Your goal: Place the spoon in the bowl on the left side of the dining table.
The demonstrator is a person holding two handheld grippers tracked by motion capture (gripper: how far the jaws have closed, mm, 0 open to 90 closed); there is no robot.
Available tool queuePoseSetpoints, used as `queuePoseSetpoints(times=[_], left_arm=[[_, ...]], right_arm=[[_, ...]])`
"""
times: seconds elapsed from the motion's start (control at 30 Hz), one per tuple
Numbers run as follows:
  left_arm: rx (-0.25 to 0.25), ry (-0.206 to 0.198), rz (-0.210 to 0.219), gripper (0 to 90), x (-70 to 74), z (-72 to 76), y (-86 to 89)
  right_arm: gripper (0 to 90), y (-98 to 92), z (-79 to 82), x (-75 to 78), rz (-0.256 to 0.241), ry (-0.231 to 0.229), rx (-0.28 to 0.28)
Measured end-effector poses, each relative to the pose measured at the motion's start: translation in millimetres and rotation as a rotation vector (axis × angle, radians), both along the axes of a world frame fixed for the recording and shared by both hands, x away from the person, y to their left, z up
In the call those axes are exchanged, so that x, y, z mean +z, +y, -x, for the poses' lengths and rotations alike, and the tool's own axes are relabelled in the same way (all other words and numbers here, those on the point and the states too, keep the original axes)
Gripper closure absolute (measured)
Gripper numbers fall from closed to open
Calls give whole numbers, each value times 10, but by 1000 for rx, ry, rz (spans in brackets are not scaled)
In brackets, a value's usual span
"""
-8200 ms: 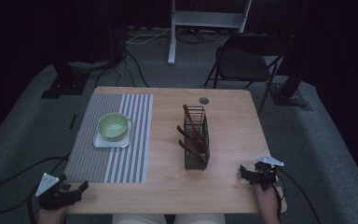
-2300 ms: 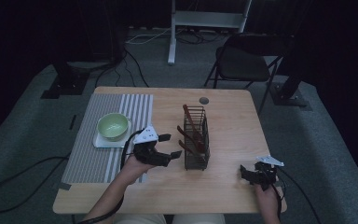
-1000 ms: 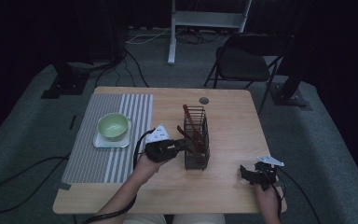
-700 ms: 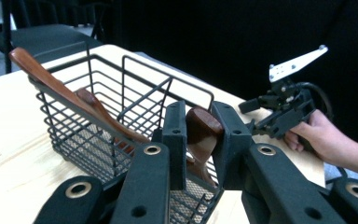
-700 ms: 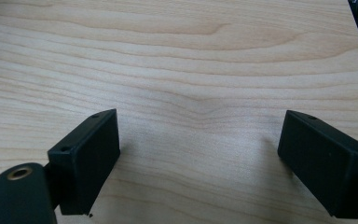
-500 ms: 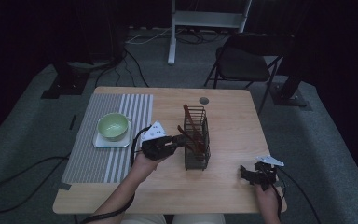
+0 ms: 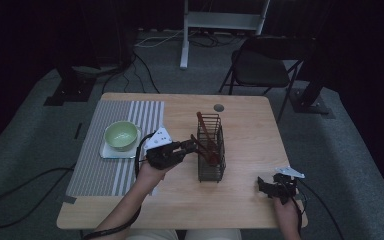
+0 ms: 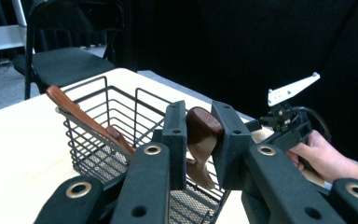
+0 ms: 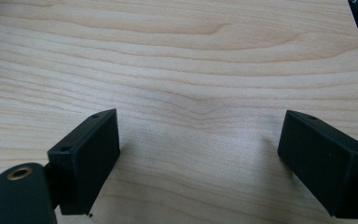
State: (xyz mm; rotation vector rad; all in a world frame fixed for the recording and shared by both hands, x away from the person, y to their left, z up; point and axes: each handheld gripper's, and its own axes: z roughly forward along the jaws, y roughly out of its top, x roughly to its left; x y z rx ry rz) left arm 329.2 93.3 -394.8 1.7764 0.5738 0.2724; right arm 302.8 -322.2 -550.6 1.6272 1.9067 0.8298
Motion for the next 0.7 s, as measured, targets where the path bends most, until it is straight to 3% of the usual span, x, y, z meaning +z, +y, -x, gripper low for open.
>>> queuePoseSetpoints(times=[0.23,0.5,0.7], left_arm=[[5,0,38,770,101,8,88],[30,-31,38,770,238,34,189],[46,-42,61,770,351,50,318]], right_arm=[[120,0,0,0,1,0,0],[120,0,0,0,1,0,0],[119,0,0,0,1,0,0]])
